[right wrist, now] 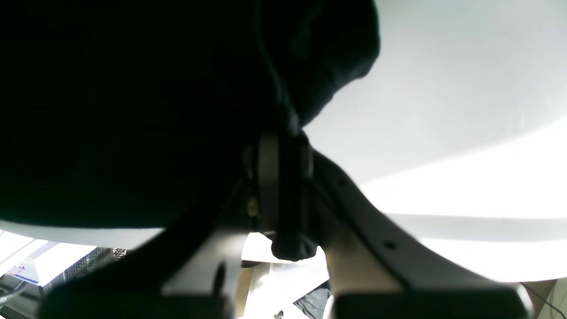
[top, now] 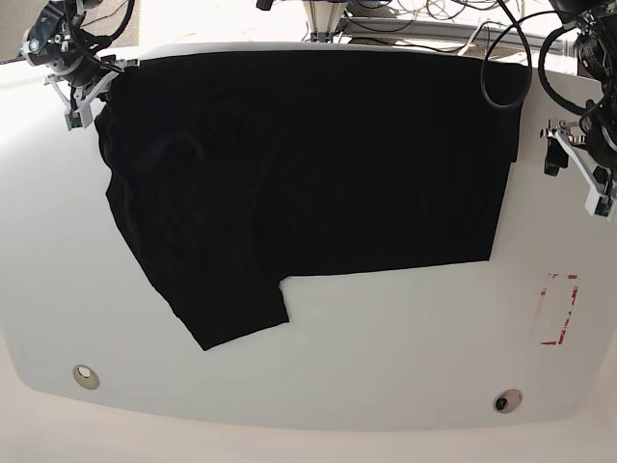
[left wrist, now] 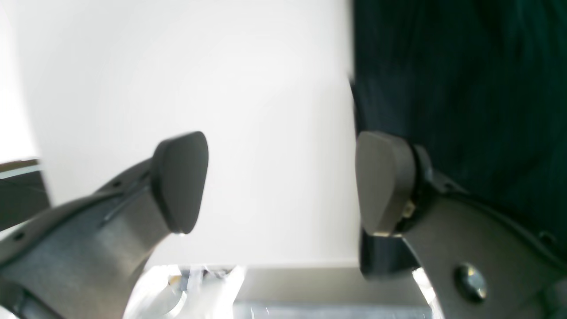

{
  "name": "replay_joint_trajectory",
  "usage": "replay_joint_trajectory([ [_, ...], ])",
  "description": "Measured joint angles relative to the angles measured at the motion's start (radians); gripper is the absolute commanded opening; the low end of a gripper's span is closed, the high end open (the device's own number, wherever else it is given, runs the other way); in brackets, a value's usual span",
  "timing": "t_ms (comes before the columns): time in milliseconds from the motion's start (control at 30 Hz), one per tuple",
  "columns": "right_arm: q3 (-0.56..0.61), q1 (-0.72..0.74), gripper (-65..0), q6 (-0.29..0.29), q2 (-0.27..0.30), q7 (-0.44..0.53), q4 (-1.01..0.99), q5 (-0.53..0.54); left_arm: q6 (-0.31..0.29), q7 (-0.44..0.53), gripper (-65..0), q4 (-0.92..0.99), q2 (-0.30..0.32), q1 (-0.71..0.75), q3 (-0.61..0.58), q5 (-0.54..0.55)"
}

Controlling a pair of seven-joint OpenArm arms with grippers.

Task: Layout the t-shirt on the table in an organized manner, then fold the t-shirt properly
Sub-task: 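Release the left gripper and move it along the shirt side to grasp the hem corner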

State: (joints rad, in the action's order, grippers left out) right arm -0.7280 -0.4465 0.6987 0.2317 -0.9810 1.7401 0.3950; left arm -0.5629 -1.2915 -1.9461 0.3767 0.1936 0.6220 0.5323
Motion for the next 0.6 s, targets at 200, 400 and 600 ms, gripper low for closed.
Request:
replay_joint_trajectory([
  [200,0.001,0.005,-60.4,0.000,-0.003,0.001,0.000,0.001,0.093,-0.027,-16.1,0.016,-0.030,-0.233,-0.160,-0.038],
  [400,0.002,0.005,-60.4,0.000,-0.002,0.000,0.000,0.001,0.119,-0.010,-16.2,0.123,-0.114,-0.390,-0.305,-0.080],
  [600,0.002,0.019,-60.4,0.000,-0.002,0.000,0.000,0.000,0.126,0.028,-16.2,0.304,-0.184,-0.470,-0.364,-0.234],
])
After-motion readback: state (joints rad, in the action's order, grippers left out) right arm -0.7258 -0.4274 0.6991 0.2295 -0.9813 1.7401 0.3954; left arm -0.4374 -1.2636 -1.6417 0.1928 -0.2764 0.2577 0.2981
